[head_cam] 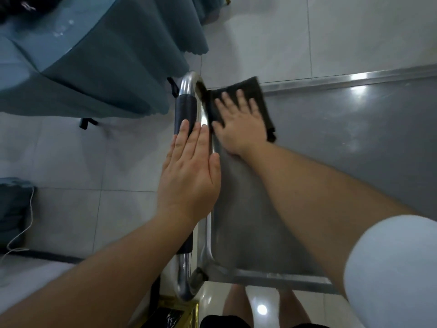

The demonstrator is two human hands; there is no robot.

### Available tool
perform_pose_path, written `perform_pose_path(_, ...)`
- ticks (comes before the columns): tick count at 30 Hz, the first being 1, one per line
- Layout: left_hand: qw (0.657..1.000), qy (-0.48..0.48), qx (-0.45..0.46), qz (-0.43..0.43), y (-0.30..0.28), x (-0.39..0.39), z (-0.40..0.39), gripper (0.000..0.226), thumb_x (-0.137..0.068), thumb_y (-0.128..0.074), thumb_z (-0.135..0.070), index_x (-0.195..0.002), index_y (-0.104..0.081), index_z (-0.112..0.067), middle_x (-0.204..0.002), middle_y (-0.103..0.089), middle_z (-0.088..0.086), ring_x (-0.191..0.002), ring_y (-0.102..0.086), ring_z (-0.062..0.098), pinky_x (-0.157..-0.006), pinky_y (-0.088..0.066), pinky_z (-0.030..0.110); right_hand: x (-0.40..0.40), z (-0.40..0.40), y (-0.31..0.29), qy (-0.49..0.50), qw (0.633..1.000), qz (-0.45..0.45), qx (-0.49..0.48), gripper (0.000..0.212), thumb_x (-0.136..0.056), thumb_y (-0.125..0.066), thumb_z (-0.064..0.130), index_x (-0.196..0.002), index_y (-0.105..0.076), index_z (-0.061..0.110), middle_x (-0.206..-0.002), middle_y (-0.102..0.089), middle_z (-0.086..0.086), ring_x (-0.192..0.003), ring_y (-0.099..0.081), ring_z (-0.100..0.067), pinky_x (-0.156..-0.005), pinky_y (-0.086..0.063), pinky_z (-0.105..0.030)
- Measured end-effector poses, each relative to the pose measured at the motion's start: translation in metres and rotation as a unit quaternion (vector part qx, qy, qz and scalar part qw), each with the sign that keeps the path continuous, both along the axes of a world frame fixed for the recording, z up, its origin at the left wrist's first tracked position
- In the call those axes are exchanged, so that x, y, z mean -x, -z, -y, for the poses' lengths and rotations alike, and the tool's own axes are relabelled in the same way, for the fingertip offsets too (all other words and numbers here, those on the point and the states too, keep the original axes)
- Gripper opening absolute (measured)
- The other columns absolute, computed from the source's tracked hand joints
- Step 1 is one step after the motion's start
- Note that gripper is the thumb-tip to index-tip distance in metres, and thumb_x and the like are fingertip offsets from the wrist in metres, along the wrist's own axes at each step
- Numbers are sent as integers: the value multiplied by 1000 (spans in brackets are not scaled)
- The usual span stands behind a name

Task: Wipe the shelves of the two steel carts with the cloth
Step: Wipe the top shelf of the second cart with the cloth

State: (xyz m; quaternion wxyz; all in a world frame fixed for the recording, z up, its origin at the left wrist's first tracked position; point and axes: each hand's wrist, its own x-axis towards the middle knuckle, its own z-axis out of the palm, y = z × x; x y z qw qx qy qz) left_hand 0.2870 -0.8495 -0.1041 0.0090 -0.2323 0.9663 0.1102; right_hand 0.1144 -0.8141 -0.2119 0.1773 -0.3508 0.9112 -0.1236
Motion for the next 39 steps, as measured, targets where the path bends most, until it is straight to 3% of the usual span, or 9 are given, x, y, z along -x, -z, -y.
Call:
perform_pose_path(5, 1000, -2, 11, -4, 1, 0, -2, 62, -111, -22, -41, -168, -22, -14, -176, -16, 2, -163, 4, 11, -128, 11, 27, -59, -17, 7, -101, 995, 7, -1, 74, -99, -18, 59, -167, -3, 32, -175, -1, 7, -161, 8, -26, -129, -2, -55)
perform_pose_path(8, 1000, -1, 17, -2, 1, -1, -3, 61, -113, -21, -42, -169, -18, -18, -177, -14, -1, -162, 7, 10, -126, 14, 25, -96, -52, 8, -76, 997, 19, 27, 72, -98, -11, 59, -166, -8, 32, -174, -9, 7, -161, 5, -23, -129, -1, -53)
perform_pose_path(13, 1000, 2, 4, 8, -3, 0, -3, 63, -112, -17, -46, -169, -18, -18, -177, -14, 1, -163, 6, 12, -131, 4, 36, -165, -137, 17, -50, 998, -14, 28, 68, -105, -29, 61, -165, -22, 30, -173, -20, 5, -161, -2, -22, -129, -8, -53)
perform_pose_path(17, 1000, 11, 4, 21, -7, 1, -4, 64, -112, -16, -46, -169, -16, -17, -177, -13, 1, -163, 7, 15, -131, 6, 37, -197, -208, 17, -45, 999, -18, -4, 67, -106, -28, 63, -166, -20, 33, -173, -19, 9, -161, 1, -19, -129, -9, -52)
perform_pose_path(21, 1000, 13, -3, 18, -10, 1, -5, 63, -113, -17, -45, -169, -15, -16, -177, -13, 2, -163, 6, 16, -132, 5, 38, -191, -209, 10, -32, 999, -26, -22, 68, -105, -23, 67, -164, -22, 33, -172, -21, 8, -161, -2, -19, -128, -5, -51)
perform_pose_path(25, 999, 39, 6, 3, -11, -1, -6, 62, -114, -19, -42, -168, -20, -15, -176, -19, 4, -163, -2, 17, -132, 5, 37, -187, -194, 14, -37, 999, -29, -28, 73, -106, -20, 68, -167, -10, 29, -175, -3, 8, -160, 12, -19, -130, 0, -49)
perform_pose_path(29, 996, 79, 31, -5, -12, -3, -10, 60, -114, -24, -40, -168, -23, -15, -174, -25, 5, -163, -9, 18, -132, 1, 37, -189, -207, 19, -28, 998, -57, -16, 68, -108, -22, 63, -166, -17, 29, -174, -9, 9, -161, 4, -18, -130, -4, -48)
perform_pose_path(34, 988, 143, 50, -2, -13, -3, -14, 57, -113, -30, -37, -166, -29, -16, -172, -31, 6, -162, -15, 19, -130, -1, 34, -179, -241, 19, -44, 997, -55, -21, 64, -109, -15, 59, -167, -13, 32, -174, -4, 13, -160, 9, -12, -129, -5, -46)
perform_pose_path(39, 983, 162, 73, 38, -9, -1, -12, 58, -110, -37, -35, -165, -30, -20, -168, -38, 5, -157, -28, 24, -128, -20, 47, -164, -292, 20, -19, 997, -63, -41, 64, -109, -15, 60, -167, -10, 33, -173, -3, 14, -160, 10, -12, -129, -3, -45)
